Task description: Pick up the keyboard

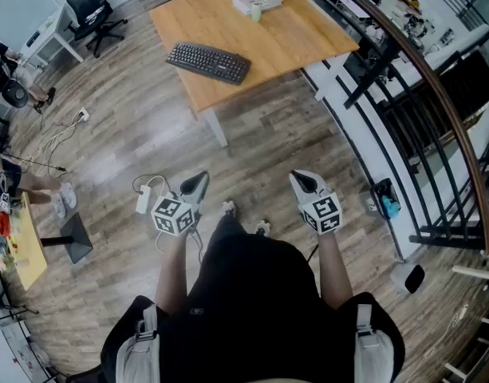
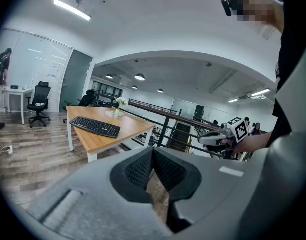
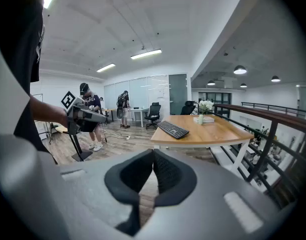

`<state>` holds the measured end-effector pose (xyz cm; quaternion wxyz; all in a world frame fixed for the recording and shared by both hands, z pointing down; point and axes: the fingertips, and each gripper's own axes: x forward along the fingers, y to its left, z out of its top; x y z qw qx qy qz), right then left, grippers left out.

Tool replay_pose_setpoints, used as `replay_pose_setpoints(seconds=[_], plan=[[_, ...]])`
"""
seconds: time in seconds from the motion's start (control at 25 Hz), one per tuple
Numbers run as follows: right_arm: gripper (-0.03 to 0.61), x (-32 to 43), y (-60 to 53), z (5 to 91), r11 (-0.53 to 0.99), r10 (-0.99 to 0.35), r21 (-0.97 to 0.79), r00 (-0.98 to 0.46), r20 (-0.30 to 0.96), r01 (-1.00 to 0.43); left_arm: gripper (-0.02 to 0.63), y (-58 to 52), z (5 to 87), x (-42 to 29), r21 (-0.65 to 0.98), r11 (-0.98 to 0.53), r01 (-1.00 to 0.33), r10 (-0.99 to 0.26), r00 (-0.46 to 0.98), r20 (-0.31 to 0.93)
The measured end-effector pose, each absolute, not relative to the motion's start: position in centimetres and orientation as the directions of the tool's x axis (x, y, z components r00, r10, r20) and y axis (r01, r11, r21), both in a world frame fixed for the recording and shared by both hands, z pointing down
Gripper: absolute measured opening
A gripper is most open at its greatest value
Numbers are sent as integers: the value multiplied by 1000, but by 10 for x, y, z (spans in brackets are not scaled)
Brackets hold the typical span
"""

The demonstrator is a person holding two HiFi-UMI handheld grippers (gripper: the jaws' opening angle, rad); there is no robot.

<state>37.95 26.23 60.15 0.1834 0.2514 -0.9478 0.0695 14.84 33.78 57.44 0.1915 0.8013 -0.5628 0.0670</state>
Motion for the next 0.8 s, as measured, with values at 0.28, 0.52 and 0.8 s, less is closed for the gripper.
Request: replay_pose_setpoints(seconds=[0.28, 0.52, 0.8], plan=[[3, 384, 262, 603, 863, -452, -39, -804, 386, -503, 11, 335, 578, 157, 237, -305, -922, -868, 372, 330], [4, 383, 257, 599, 858, -461, -41, -803, 377, -512, 12, 327, 574, 152, 239, -306, -922, -871, 372, 320], [3, 380, 250, 603, 856, -460, -48, -802, 381, -514, 12, 323, 578, 150, 241, -308, -920, -867, 376, 327]])
